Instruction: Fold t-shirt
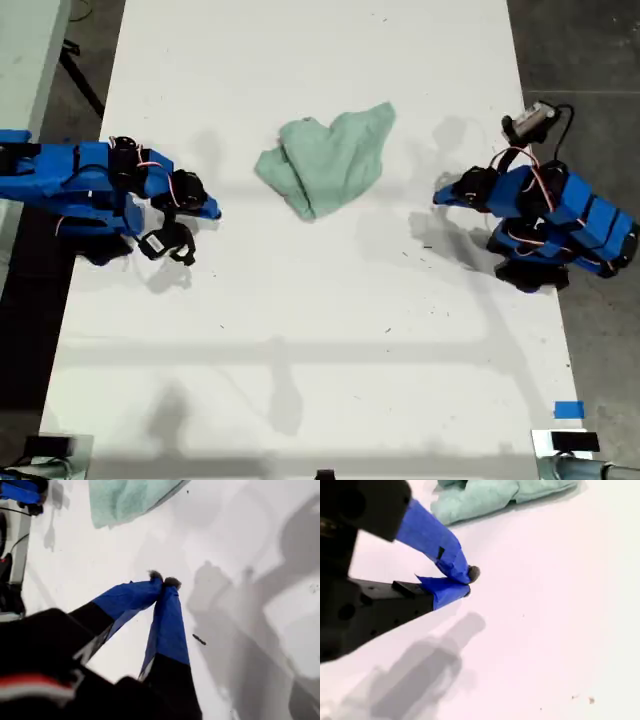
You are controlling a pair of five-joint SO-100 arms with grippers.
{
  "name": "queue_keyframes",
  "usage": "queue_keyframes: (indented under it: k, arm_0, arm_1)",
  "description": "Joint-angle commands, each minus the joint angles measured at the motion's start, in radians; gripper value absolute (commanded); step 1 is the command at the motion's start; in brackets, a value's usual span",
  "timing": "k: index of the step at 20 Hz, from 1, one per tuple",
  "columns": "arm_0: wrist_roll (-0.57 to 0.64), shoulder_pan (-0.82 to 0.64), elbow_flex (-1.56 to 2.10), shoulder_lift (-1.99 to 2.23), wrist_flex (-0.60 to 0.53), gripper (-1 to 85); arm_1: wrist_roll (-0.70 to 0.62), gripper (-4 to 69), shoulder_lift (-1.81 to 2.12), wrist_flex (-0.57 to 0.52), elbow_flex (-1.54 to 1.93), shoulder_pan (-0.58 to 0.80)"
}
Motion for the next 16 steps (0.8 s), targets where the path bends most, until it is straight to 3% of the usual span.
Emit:
queue_keyframes:
  k: [1,4,6,9,12,16]
  arm_0:
    - [-0.110,0.055,0.129,0.232,0.041,0.0]
    - [-0.095,0.080,0.293,0.597,0.097,0.0]
    - [-0.078,0.052,0.293,0.859,0.347,0.0]
    - [-0.040,0.043,0.314,0.857,0.354,0.0]
    - [-0.040,0.072,0.314,0.857,0.337,0.0]
    - [-0.046,0.104,0.314,0.857,0.377,0.0]
  arm_1:
    - [0.034,-1.2,0.110,0.023,0.060,-0.057]
    - [0.011,-1.2,0.061,-0.160,0.098,-0.069]
    - [-0.038,-1.2,-0.075,-0.308,0.037,-0.037]
    - [-0.167,-1.2,-0.772,-0.503,-0.359,0.023]
    - [-0.284,-1.2,-1.390,-0.581,-0.862,0.060]
    - [-0.342,-1.2,-1.940,-0.541,-1.471,0.064]
